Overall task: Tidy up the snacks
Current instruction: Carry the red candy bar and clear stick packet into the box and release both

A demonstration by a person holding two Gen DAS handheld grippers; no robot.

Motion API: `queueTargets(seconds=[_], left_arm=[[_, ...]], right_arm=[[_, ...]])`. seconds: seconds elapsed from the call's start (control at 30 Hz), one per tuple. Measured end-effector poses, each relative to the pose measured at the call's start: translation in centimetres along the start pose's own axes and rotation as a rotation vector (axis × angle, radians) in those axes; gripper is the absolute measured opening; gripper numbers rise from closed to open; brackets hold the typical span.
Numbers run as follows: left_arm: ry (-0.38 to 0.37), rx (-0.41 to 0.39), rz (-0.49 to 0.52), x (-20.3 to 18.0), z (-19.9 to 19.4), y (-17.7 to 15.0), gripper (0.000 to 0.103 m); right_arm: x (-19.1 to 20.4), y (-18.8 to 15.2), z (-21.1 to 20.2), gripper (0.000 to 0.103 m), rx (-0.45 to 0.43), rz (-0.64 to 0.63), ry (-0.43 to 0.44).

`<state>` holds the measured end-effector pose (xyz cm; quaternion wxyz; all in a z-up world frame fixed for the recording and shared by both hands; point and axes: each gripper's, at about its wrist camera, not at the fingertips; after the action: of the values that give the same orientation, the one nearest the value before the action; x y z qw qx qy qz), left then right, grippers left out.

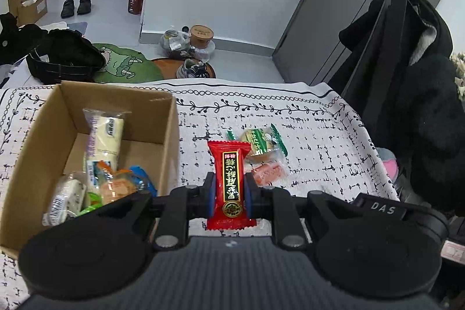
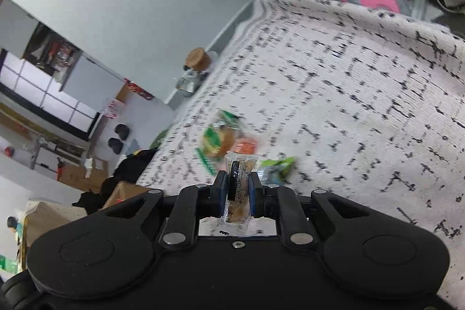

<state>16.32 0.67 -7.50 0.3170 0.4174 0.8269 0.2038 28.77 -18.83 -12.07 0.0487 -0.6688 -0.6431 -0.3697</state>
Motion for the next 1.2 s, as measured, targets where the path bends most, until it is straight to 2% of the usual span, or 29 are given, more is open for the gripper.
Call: queueTargets(seconds=[0.27,0.57,0.87,1.2], left_arm=[[-0.013,-0.019,0.003,1.6,-1.9,1.0,0.018],[-0.029,-0.047,0.009,3.8,-3.9,2.4,0.018],[-0.028,-0.04,0.019,7.1,-4.8,3.8,0.018],[-0.002,-0.039,-0.038,11.1,-4.2,4.4,0.018]], right_arm=[[2.8,-1.7,-1.5,0.015,-0.03,-0.047,0.071],[6.4,-3.2,-2.4,0.015,-0.053,-0.092,0.109],[9.5,-4.4,-2.0,0.015,-0.047,-0.137,0.133],[12.6,-5.7,-0.3,0.015,-0.024,-0.191,0.137]])
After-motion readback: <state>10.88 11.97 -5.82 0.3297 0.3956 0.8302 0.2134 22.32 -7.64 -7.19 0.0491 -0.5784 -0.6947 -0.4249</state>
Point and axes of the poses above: each gripper's, at about its wrist camera, not at the fingertips, and z roughly the way its jaws point, x to its left, y to its top, and after that the axes turned 4 degrees about -y, right-handed
